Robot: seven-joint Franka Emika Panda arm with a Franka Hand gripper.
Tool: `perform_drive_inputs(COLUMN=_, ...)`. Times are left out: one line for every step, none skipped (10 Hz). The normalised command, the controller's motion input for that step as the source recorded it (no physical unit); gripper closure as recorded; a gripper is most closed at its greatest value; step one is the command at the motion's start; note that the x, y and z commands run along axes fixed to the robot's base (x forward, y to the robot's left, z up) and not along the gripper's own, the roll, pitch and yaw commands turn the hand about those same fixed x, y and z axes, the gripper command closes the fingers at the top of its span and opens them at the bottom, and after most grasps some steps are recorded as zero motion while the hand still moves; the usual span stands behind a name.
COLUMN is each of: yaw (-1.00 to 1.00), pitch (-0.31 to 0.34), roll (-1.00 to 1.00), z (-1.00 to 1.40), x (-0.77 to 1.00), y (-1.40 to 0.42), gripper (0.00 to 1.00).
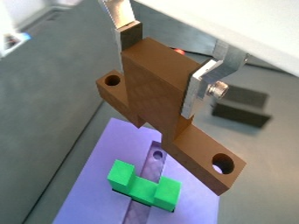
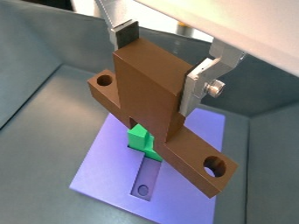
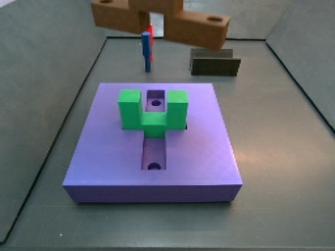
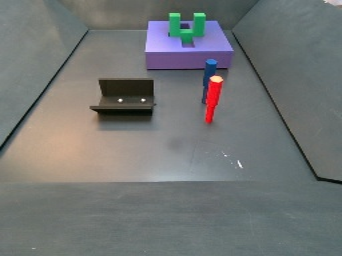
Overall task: Pick up the brown object. Move up. Move to above the board. Insert the brown object.
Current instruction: Insert the brown object.
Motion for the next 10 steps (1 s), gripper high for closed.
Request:
perform_drive_inputs(yaw=-1.0, pitch=-0.034, roll=0.0, z=-0.27, x=0.0, y=0.0, gripper=1.0)
perform_drive_inputs(yaw=-1.0, pitch=-0.011, roll=0.0, z=-0.22, x=0.0, y=0.0, gripper=1.0)
perform_drive_inputs(yaw=-1.0, pitch=-0.006, roll=0.0, z=-0.22, x=0.0, y=0.0, gripper=1.0)
perform_drive_inputs(yaw=-1.0, pitch=-0.006, roll=0.0, z=-0.22, x=0.0, y=0.0, gripper=1.0)
perform_drive_inputs(yaw=-1.0, pitch=0.0, roll=0.0, z=-0.23, x=0.0, y=0.0, gripper=1.0)
perform_drive_inputs(yaw=-1.0, pitch=0.0, roll=0.0, z=-0.21, x=0.0, y=0.0, gripper=1.0)
perform_drive_inputs(yaw=-1.0, pitch=0.0, roll=0.0, z=-0.16, x=0.0, y=0.0, gripper=1.0)
perform_drive_inputs(yaw=-1.0, pitch=0.0, roll=0.0, z=-0.08, x=0.0, y=-0.06, gripper=1.0)
perform_drive_inputs(yaw=-1.0, pitch=0.0, roll=0.0, z=-0.07, x=0.0, y=-0.08, gripper=1.0)
perform_drive_inputs(yaw=-1.0, pitch=0.0, roll=0.0, z=-0.08, x=0.0, y=-0.08, gripper=1.0)
